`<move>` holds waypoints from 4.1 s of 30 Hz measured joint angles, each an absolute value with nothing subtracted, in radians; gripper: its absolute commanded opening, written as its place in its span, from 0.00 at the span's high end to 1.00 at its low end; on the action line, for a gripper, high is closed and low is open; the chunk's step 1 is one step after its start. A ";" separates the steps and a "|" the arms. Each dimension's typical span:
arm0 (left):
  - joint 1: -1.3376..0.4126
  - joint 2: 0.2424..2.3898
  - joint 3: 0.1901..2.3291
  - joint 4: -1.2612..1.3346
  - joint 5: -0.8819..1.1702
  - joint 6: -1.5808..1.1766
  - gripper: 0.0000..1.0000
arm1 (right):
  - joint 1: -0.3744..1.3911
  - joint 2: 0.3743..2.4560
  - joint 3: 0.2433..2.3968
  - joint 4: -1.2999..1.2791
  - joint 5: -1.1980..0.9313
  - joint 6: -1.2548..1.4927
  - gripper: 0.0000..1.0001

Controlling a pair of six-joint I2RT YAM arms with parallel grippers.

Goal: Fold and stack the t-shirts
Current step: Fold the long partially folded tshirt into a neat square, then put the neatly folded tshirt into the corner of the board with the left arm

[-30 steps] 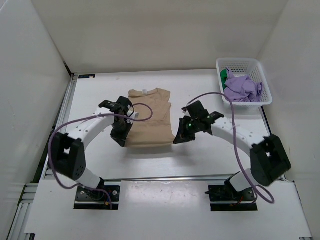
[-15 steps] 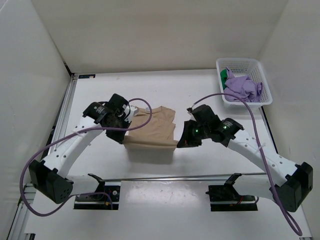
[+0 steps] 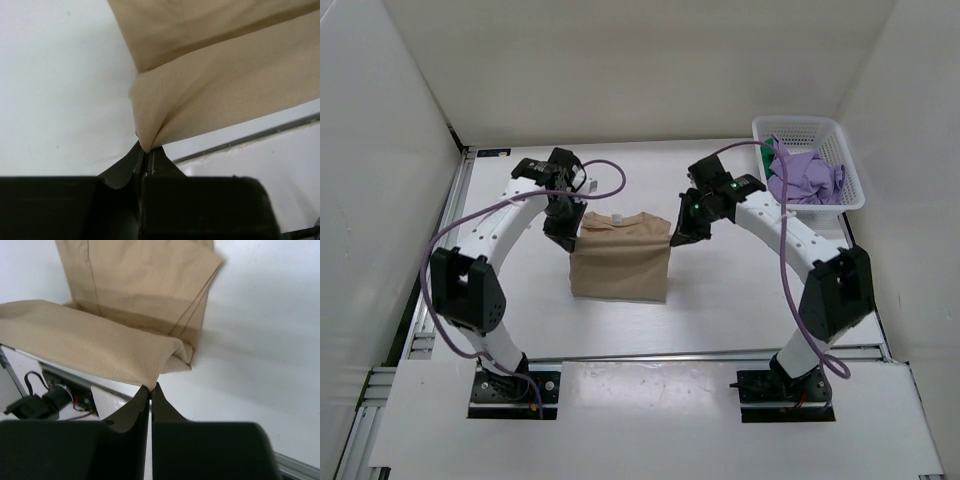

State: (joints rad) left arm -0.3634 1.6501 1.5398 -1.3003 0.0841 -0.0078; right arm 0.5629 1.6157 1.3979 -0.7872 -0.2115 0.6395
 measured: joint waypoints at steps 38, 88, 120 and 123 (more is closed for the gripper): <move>-0.330 2.011 1.747 -0.983 -0.032 -0.001 0.57 | 0.461 2.070 1.700 -0.657 -0.215 0.600 1.00; -0.207 2.181 1.658 -1.062 0.315 -0.005 0.90 | 0.361 1.530 1.285 -0.722 -0.113 0.561 0.71; 0.325 2.633 2.411 -0.697 -0.157 0.001 0.90 | 0.305 1.834 1.690 -1.000 -0.003 0.499 0.70; 0.326 2.643 2.415 -0.661 -0.188 0.001 0.90 | 0.305 1.853 1.728 -1.019 0.001 0.495 0.70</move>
